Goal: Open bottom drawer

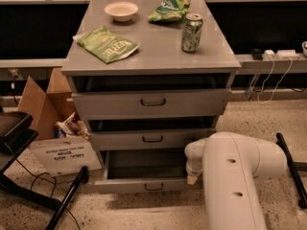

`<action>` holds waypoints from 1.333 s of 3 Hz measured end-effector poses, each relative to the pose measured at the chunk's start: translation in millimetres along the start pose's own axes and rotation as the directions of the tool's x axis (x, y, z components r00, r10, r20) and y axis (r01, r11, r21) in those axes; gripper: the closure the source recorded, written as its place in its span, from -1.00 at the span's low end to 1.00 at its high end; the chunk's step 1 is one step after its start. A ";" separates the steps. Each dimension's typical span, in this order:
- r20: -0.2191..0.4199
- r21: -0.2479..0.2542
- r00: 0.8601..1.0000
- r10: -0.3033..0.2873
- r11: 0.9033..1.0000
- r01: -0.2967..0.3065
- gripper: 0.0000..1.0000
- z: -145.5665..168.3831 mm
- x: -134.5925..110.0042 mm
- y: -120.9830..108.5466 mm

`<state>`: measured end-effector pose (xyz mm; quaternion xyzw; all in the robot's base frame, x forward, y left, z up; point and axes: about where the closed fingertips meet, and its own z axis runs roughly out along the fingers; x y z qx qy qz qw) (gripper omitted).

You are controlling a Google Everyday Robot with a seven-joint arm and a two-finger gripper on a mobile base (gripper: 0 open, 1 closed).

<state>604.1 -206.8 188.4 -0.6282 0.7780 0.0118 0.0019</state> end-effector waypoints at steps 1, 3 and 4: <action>0.000 0.000 1.000 0.000 1.000 0.000 0.46 0.0 0.0 0.0; 0.000 0.000 1.000 0.000 1.000 0.000 -0.62 0.1 0.0 0.1; 0.000 0.000 1.000 0.000 1.000 0.000 -1.00 0.1 0.0 0.1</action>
Offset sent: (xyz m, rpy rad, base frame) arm 0.0000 0.0000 0.0000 0.0000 0.0000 0.0000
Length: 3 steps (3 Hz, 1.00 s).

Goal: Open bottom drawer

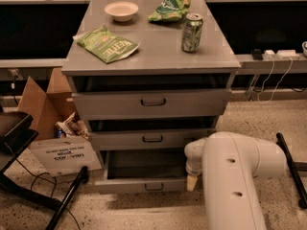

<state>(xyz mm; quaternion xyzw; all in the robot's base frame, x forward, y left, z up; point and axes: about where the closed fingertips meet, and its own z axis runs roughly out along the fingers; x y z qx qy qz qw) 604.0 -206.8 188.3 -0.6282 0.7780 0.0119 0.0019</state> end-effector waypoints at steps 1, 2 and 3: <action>0.000 0.000 1.000 0.000 1.000 0.000 -1.00 0.0 0.0 0.0; 0.008 -0.038 1.000 0.010 0.999 -0.010 -1.00 19.2 23.6 26.6; 0.019 -0.094 0.999 0.038 0.995 -0.037 -0.46 32.2 49.6 72.9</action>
Offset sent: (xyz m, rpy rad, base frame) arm -0.0724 -0.0423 -0.0430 0.0388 0.0817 -0.0229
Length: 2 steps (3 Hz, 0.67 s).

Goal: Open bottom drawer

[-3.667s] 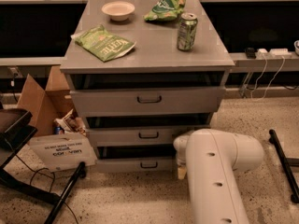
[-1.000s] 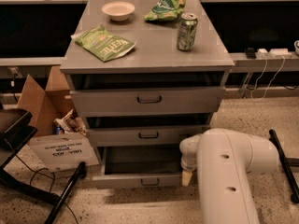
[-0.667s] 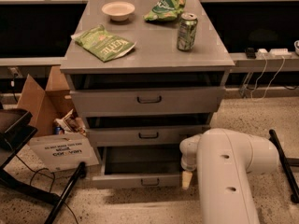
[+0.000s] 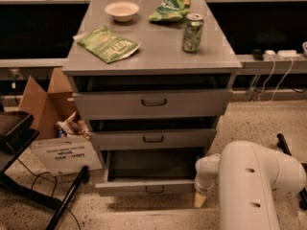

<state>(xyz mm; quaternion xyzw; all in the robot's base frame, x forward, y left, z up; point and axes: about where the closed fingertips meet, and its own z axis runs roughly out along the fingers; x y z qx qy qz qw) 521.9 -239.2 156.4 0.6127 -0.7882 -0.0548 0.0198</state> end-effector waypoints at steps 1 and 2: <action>0.000 0.000 1.000 0.000 1.000 0.000 -0.01 -8.0 -0.8 1.0; 0.000 0.000 1.000 0.000 1.000 0.000 0.47 -17.1 -1.1 2.0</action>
Offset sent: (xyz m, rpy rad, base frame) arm -0.2068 -0.0042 0.0091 0.0029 0.1119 -0.0313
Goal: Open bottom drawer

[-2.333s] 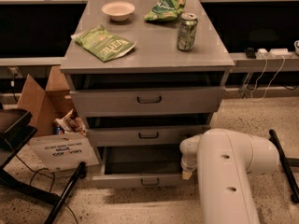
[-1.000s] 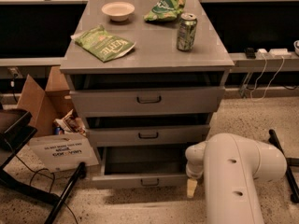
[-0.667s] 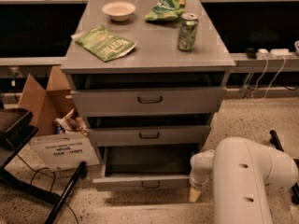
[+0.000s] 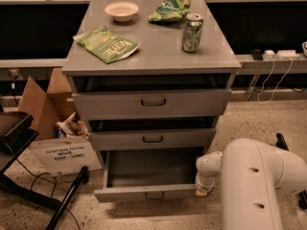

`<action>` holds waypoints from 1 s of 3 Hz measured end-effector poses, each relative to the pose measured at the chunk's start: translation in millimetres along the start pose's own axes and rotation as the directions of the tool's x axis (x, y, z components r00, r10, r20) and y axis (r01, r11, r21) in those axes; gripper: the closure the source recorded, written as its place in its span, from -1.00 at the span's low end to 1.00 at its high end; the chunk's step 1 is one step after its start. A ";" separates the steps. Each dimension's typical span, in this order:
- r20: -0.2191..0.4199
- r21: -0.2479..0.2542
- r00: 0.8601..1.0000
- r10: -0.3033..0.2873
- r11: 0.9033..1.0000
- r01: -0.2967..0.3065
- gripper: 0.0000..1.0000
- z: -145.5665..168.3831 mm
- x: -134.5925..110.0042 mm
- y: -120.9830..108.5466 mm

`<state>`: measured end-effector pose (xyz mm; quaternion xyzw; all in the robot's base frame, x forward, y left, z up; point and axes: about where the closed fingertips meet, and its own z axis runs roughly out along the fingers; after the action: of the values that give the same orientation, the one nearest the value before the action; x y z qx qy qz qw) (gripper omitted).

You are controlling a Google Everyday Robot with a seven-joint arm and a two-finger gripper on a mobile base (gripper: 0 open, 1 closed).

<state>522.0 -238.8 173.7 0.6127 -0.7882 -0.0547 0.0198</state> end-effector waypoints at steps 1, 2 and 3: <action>0.000 0.000 1.000 0.000 1.000 0.000 0.92 -3.8 -0.1 0.4; -0.007 -0.002 1.000 0.015 1.000 -0.015 1.00 -5.3 7.2 13.6; -0.015 -0.033 1.000 0.022 0.999 -0.023 0.63 -1.3 9.3 34.4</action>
Offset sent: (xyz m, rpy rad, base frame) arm -0.3134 -0.0898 0.0681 -0.1649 0.0836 -0.3231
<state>486.7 -239.5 178.5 0.6037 -0.7939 -0.0628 0.0363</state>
